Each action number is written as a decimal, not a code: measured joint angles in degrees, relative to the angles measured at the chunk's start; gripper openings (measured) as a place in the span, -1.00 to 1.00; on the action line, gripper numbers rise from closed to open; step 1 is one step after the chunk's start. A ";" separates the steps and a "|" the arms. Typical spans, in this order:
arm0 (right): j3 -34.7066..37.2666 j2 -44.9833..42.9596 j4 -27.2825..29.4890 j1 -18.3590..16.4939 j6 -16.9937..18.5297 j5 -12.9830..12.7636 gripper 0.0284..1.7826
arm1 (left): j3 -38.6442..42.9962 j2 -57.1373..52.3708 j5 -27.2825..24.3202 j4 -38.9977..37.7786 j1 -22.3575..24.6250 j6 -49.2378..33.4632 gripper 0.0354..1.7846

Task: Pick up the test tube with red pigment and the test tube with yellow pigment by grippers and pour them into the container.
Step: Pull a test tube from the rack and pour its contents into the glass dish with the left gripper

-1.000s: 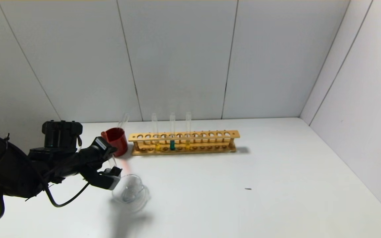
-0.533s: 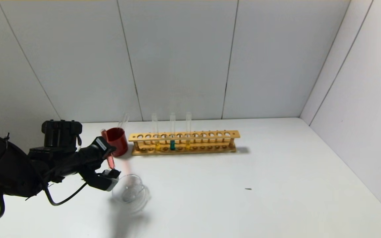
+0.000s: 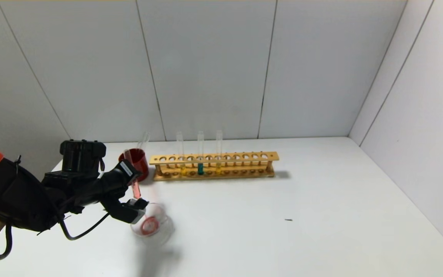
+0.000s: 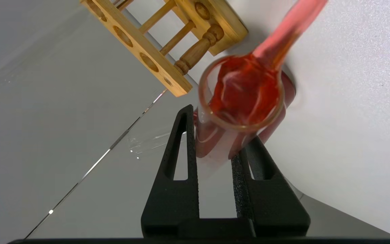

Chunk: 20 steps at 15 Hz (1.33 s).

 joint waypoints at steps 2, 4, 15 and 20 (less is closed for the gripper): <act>0.00 0.00 0.00 0.02 0.00 0.00 0.96 | 0.00 -0.02 -0.06 0.00 -0.09 0.05 -0.66; 0.00 0.00 0.00 0.00 0.00 0.00 0.96 | 0.02 -0.11 -0.22 0.00 -0.09 0.33 -0.66; 0.00 0.00 0.00 0.00 0.00 0.00 0.96 | 1.29 -0.83 -0.13 -6.28 -0.23 5.47 -0.66; 0.00 0.00 0.00 0.02 0.00 0.00 0.96 | 1.90 -0.91 -0.13 -5.97 -0.23 5.10 -0.66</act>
